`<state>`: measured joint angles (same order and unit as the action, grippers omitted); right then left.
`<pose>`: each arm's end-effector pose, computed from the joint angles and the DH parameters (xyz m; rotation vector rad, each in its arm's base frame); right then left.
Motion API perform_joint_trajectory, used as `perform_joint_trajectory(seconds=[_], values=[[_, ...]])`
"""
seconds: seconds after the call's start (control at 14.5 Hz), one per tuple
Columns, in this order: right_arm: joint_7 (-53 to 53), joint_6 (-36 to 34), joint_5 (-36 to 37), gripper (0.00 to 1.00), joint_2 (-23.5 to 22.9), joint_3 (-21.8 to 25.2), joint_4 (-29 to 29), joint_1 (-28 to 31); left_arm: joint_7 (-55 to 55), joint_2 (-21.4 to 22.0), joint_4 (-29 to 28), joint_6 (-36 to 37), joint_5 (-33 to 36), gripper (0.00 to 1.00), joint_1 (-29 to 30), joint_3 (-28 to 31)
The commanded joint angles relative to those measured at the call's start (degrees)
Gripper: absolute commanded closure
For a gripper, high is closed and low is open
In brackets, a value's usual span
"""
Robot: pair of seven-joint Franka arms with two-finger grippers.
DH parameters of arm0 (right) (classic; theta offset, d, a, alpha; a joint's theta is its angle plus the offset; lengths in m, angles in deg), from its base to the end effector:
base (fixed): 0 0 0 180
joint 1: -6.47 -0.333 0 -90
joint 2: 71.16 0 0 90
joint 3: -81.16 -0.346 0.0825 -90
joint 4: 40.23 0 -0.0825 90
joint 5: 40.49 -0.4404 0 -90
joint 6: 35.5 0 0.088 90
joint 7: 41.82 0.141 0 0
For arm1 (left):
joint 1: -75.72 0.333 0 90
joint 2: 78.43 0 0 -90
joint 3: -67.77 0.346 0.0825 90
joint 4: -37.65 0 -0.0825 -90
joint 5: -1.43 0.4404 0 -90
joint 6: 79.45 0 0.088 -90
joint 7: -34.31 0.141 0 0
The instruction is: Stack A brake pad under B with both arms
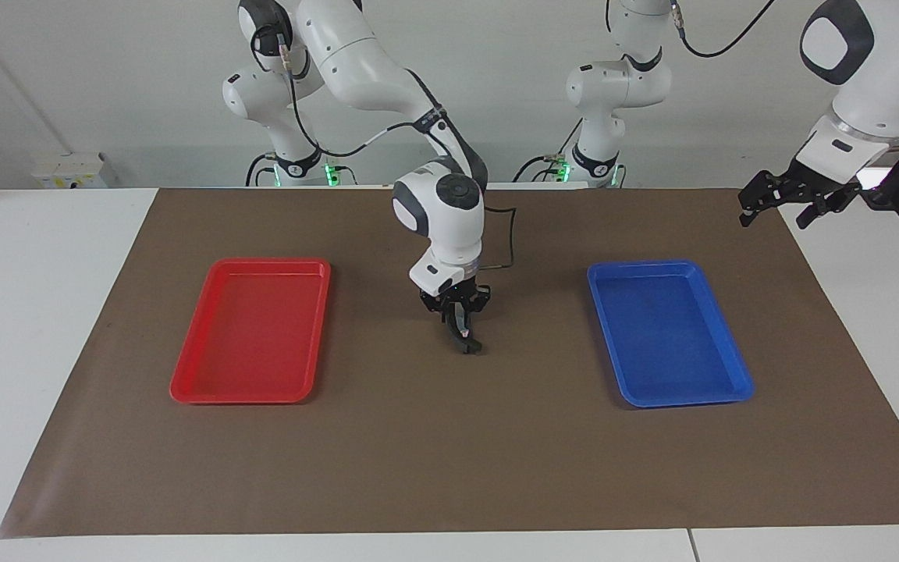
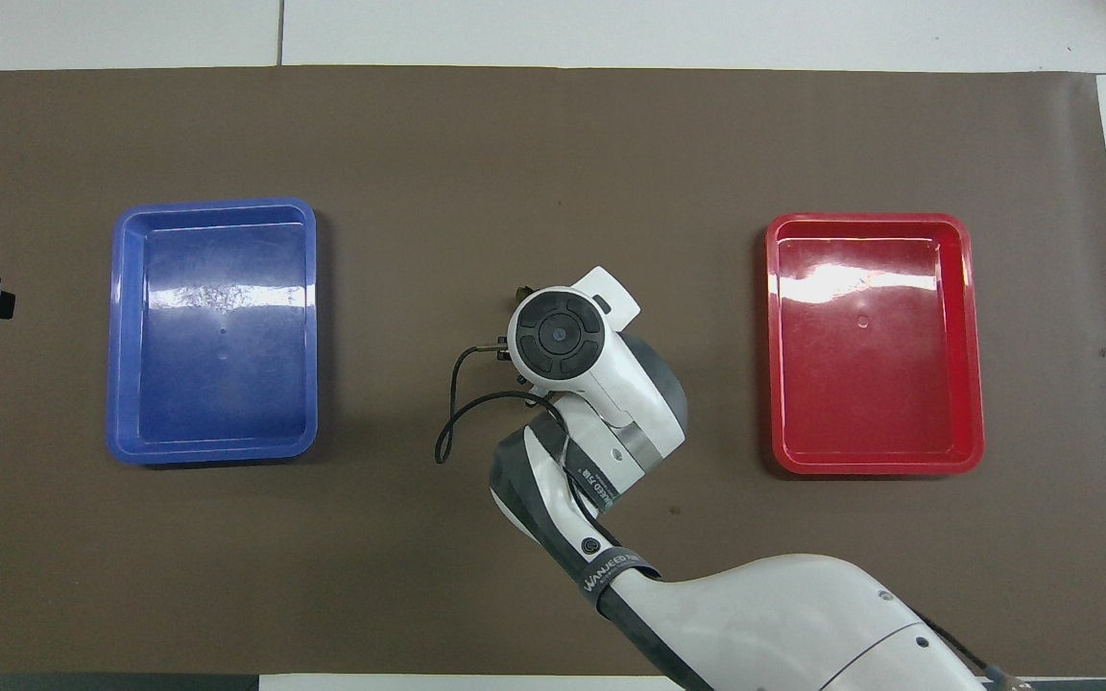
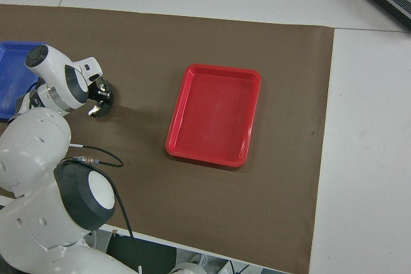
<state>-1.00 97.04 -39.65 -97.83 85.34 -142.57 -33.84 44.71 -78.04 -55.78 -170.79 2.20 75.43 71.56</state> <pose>0.5799 0.4264 0.2576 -3.1329 0.0995 -0.1195 0.6068 0.0391 0.5950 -3.1262 0.1893 0.0486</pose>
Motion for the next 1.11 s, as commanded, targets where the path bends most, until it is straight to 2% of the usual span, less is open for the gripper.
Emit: perform_joint_trajectory(seconds=[0.0,0.07,0.14,0.28,0.35,0.48,0.55,0.83,1.04], values=[[-0.12,0.62,-0.23,0.97,0.58,-0.31,-0.67,0.93,-1.26,0.84,-0.35,0.55,0.82,0.00,-0.15,-0.28],[-0.12,0.96,-0.23,0.92,0.58,-0.31,-0.76,0.93,-1.34,0.84,-0.35,0.55,0.82,0.00,-0.15,-0.28],[-0.04,0.96,-0.31,0.83,0.58,-0.31,-0.67,0.93,-1.43,0.84,-0.35,0.55,0.82,0.00,-0.15,-0.28],[0.14,0.96,-0.31,0.81,0.58,-0.31,-0.76,0.76,-1.52,0.84,-0.35,0.72,0.82,0.00,0.38,-0.20],[0.14,1.05,-0.31,0.76,0.49,-0.39,-0.76,0.76,-1.52,0.84,-0.35,0.64,0.82,0.00,0.64,-0.20],[0.40,2.28,-0.40,0.37,0.49,-0.39,-1.02,0.32,-1.52,0.84,-0.35,0.64,0.82,0.00,0.73,-0.02],[1.19,2.28,-0.31,0.00,0.57,-0.39,-1.11,0.06,-1.52,0.84,-0.35,0.64,0.82,0.00,0.73,-0.02],[1.46,0.79,-0.31,0.00,0.75,-0.31,-0.32,-0.73,-1.52,0.84,-0.35,0.64,0.82,0.00,0.64,-0.02],[1.55,-0.61,0.65,0.00,3.46,0.48,0.03,0.66,-1.52,0.84,-0.35,0.64,0.82,0.00,0.64,-0.02]])
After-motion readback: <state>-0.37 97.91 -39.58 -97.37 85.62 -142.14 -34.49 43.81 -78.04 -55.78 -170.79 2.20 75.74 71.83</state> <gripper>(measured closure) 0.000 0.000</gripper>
